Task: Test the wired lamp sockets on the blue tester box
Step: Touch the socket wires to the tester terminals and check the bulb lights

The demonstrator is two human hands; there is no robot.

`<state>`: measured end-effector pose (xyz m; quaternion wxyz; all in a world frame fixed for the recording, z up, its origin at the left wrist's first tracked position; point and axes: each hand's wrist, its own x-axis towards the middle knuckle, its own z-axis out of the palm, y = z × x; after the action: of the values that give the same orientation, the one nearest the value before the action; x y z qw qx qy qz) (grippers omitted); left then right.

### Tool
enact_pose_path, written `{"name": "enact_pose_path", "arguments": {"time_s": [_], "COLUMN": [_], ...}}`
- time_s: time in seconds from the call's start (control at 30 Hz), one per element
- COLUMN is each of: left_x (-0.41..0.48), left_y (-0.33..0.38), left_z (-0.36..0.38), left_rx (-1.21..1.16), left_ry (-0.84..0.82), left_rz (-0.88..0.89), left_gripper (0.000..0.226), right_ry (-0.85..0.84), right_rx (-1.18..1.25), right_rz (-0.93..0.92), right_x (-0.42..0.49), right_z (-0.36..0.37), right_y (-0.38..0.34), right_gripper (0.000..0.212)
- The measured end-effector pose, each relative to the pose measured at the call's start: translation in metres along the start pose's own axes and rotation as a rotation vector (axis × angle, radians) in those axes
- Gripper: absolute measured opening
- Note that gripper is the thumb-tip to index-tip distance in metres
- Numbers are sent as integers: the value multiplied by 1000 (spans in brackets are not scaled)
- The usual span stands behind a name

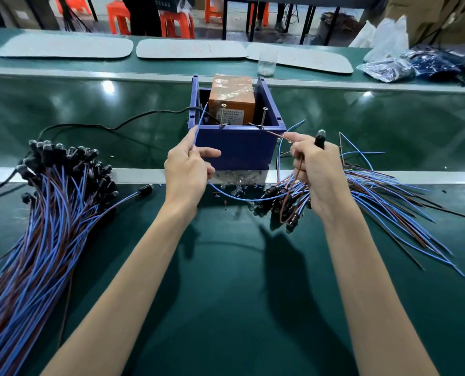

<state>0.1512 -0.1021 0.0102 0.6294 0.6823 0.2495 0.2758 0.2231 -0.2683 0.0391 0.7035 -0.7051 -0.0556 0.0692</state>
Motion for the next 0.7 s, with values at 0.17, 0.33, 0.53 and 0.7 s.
{"name": "enact_pose_path", "arguments": {"time_s": [0.17,0.33,0.53,0.7], "left_x": [-1,-2,-1,1], "left_y": [-1,-1,-2,-6], "left_z": [-2,-1,0,0], "left_rx": [5,-50,-45,-30], "left_ry": [-22,-5,8,19], "left_rz": [52,45,48,58], "left_gripper": [44,39,37,38], "right_ry": [25,85,62,14], "right_rx": [92,166,156,123], "right_rz": [-5,-13,-7,21], "right_x": [1,3,6,4], "right_z": [-1,-2,-5,2], "right_y": [2,2,5,13], "right_gripper": [29,27,27,28]}}
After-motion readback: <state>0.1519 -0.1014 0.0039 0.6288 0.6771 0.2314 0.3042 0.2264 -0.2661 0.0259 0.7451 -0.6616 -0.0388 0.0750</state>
